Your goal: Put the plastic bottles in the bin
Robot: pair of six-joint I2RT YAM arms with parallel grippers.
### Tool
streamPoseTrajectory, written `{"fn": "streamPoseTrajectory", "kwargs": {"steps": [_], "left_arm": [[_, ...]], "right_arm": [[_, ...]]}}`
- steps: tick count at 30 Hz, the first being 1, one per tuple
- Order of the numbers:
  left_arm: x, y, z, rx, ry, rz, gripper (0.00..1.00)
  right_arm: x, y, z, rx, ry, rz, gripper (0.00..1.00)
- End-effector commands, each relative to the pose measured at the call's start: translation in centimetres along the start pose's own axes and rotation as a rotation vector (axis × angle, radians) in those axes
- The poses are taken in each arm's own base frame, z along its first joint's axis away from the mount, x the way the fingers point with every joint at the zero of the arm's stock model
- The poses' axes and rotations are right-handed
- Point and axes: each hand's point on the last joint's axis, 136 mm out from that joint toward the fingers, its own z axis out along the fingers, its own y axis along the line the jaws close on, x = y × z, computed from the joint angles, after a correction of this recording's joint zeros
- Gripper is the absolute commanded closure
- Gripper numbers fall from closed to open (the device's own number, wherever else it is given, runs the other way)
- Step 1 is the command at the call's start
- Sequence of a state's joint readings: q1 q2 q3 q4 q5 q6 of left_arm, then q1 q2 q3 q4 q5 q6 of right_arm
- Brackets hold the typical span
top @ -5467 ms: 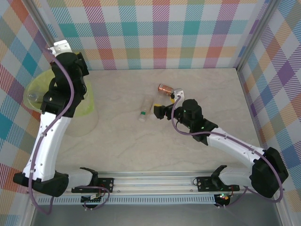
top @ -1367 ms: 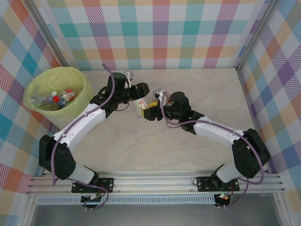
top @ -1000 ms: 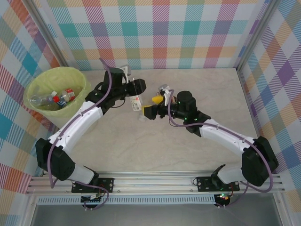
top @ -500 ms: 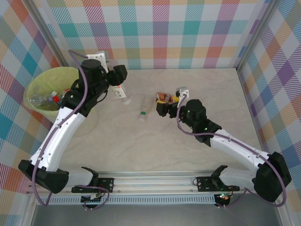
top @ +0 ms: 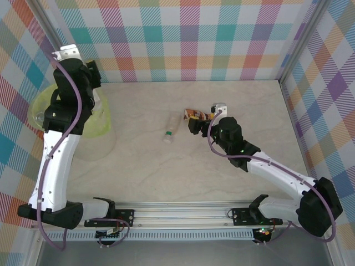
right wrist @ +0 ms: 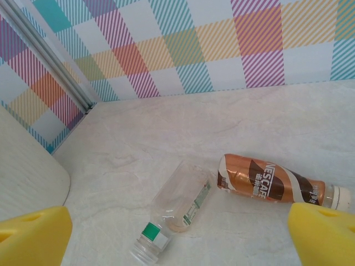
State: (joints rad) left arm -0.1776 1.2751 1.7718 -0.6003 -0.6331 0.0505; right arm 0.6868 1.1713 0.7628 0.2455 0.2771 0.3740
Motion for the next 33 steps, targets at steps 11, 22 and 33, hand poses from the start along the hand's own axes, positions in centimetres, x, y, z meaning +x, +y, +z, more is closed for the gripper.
{"fn": "streamPoseTrajectory", "kwargs": {"steps": [11,22,33], "left_arm": [[4.5,10.3,4.1,-0.309,0.219,-0.048,0.35],[9.7,10.5,8.7,-0.288,0.416,-0.141,0.28],[10.6,11.0,9.5,-0.380,0.493,-0.196,0.00]], "right_arm": [[0.0,0.0,1.4,0.004,0.045,0.012,0.00],[-0.7,1.3,1.3,-0.027,0.111,0.096,0.00],[-1.2,0.5,0.9,0.020,0.093,0.070,0.00]]}}
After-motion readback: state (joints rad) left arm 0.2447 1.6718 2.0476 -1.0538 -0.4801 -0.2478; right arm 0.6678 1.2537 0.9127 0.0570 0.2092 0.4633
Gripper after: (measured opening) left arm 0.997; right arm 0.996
